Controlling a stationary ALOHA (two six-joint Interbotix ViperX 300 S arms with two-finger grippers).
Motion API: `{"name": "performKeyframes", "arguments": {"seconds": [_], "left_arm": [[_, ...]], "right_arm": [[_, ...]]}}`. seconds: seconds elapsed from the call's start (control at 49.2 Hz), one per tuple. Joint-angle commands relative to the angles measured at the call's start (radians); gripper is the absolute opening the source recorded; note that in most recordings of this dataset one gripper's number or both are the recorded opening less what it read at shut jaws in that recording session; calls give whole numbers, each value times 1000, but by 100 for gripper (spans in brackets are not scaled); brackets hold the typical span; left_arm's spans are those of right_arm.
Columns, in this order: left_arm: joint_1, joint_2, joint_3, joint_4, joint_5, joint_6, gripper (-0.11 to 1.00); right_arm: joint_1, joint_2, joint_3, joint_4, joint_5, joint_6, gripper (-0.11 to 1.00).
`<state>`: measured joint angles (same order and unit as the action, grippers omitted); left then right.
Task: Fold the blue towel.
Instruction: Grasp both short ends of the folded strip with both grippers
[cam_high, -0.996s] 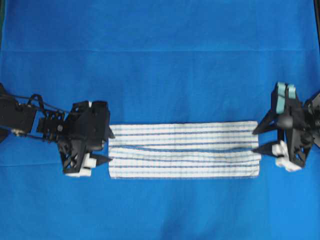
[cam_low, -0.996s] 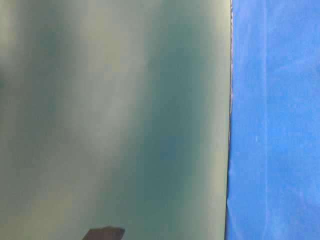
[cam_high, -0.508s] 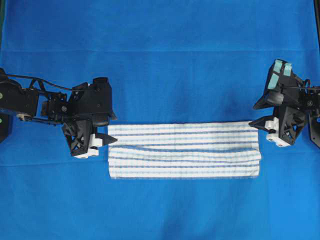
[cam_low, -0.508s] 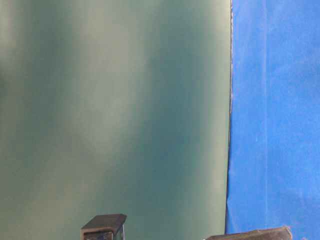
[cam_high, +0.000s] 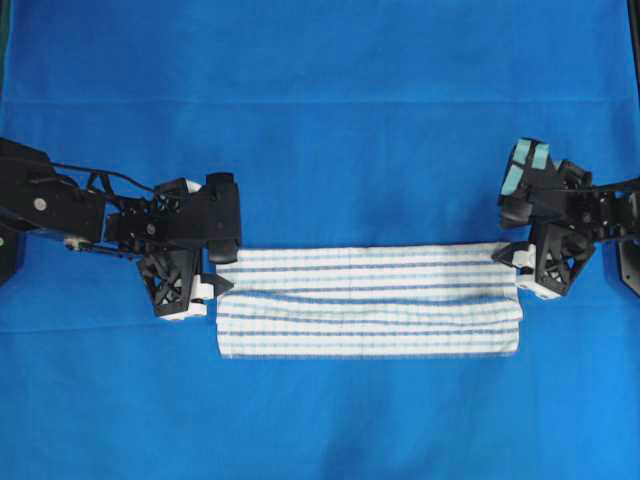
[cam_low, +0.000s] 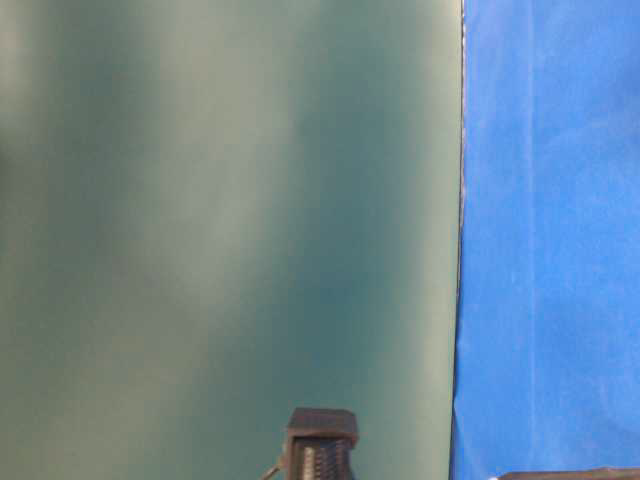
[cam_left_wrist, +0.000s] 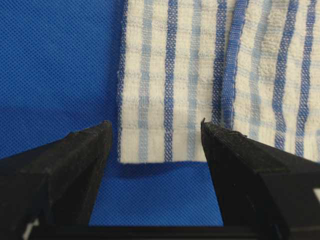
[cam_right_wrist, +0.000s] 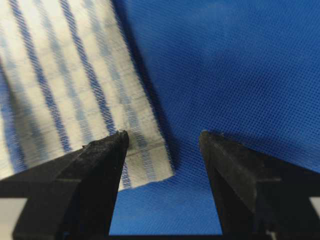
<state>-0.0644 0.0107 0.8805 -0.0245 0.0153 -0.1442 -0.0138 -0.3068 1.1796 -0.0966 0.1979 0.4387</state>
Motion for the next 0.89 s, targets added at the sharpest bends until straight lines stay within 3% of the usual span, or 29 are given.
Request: {"name": "performKeyframes", "arguments": {"seconds": [0.0, 0.325, 0.407, 0.549, 0.63, 0.874], "left_arm": [[6, 0, -6, 2, -9, 0, 65], [11, -2, 6, 2, 20, -3, 61], [11, 0, 2, 2, 48, -5, 50], [11, 2, -3, 2, 80, -2, 16], [11, 0, -2, 2, 84, -2, 5], [11, -17, -6, 2, 91, 3, 5]], "right_arm": [[-6, 20, -9, -2, -18, -2, 65], [-6, 28, -12, -2, -14, -5, 59], [-6, 26, -14, -2, -8, -8, 41], [-6, 12, -14, -2, 5, -14, 3], [-6, -6, -15, 0, 15, -15, 2], [-6, -91, -17, -2, 54, -17, 2]]}}
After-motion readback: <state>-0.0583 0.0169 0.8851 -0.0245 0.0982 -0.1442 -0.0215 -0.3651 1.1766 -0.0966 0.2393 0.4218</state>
